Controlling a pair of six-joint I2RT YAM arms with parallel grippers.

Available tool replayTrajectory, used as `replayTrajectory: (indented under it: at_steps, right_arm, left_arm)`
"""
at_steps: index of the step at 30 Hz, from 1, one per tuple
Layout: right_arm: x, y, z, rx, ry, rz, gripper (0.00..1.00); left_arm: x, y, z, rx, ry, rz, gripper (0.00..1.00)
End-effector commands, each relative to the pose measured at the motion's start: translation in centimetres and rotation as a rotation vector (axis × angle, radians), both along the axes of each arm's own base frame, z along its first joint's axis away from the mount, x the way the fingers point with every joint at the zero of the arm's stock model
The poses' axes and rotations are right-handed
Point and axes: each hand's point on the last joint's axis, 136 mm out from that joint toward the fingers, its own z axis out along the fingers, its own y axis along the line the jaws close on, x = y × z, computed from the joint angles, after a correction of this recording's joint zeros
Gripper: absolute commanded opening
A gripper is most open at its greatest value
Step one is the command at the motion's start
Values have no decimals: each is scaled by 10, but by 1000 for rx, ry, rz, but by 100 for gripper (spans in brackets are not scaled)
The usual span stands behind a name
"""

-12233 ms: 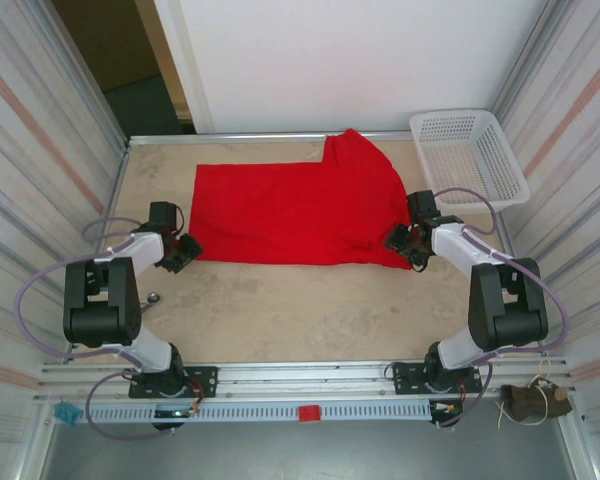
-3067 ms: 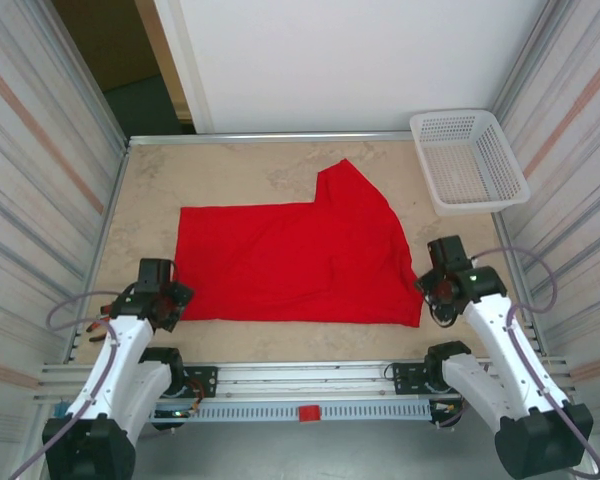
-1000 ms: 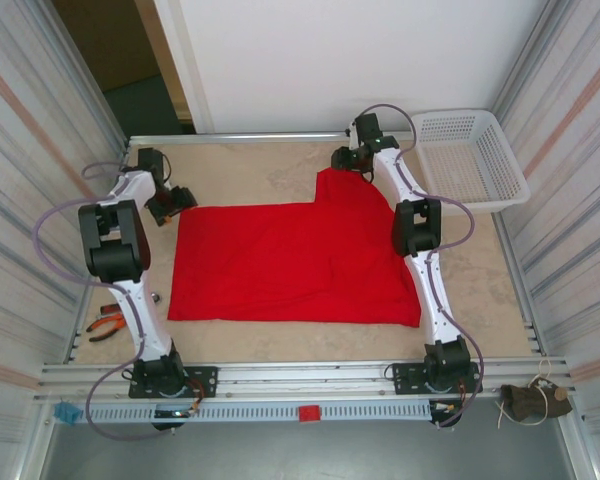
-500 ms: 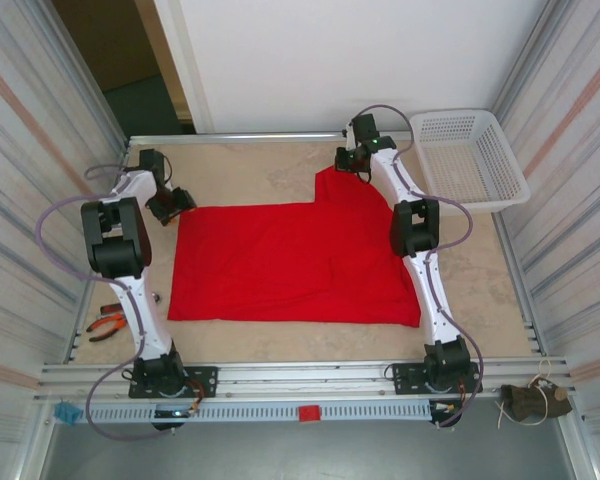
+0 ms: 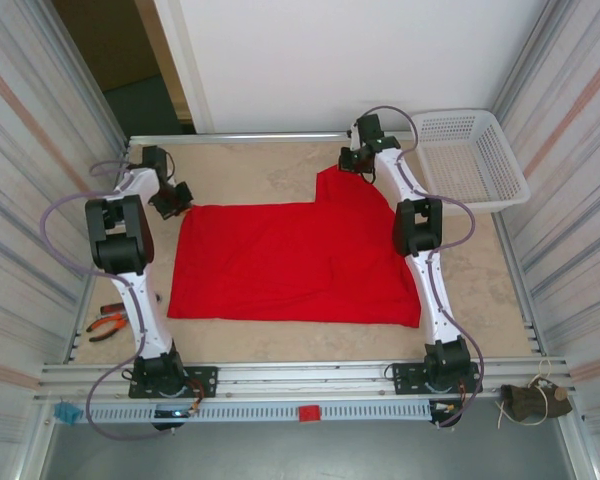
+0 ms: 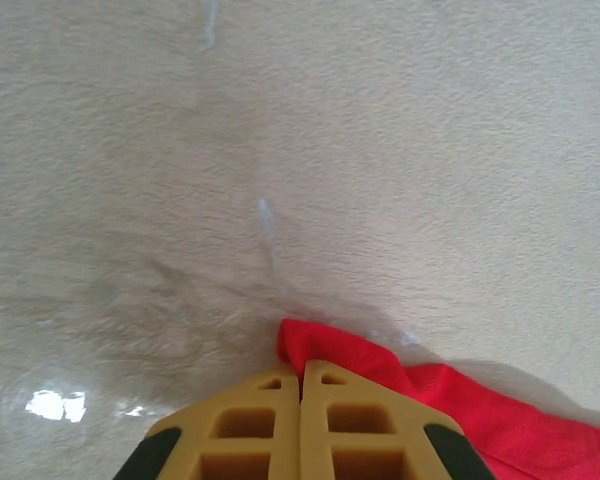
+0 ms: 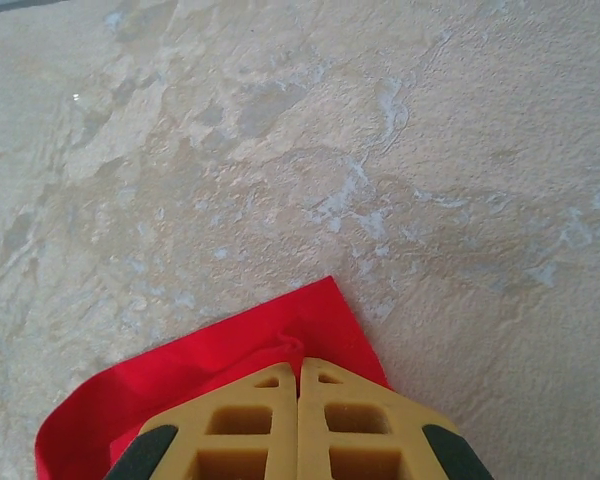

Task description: Fold the inside-out t-shirt

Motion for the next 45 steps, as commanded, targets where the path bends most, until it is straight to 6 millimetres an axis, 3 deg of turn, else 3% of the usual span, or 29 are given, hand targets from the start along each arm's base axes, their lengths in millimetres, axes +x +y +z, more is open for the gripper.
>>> replayTrajectory:
  at_steps: [1, 5, 6, 9, 17, 21, 27, 36, 45]
  right_arm:
    - [0, 2, 62, 49, -67, -11, 0]
    - [-4, -4, 101, 71, -113, -35, 0]
    - [-6, -4, 112, 77, -125, -38, 0]
    - [-16, -5, 137, 95, -145, -41, 0]
    - [-65, -8, 181, 106, -182, -44, 0]
    - [-97, -14, 193, 87, -195, -56, 0]
    - [-152, -24, 196, 73, -183, -77, 0]
    - [-233, -26, 207, 44, -195, -88, 0]
    - [-302, -25, 205, 34, -190, -106, 0]
  left_arm:
    - [7, -4, 16, -5, -60, -18, 0]
    - [6, -5, 29, -1, -98, -16, 0]
    - [7, -5, 44, 2, -130, -16, 0]
    - [4, -6, 54, 1, -159, -18, 0]
    - [-12, -6, 71, 5, -193, -18, 0]
    - [-25, -3, 80, 6, -212, 11, 0]
    - [-45, 4, 88, 22, -219, 81, 0]
    - [-70, 16, 82, 20, -199, 169, 0]
    - [-91, 16, 75, 4, -178, 202, 0]
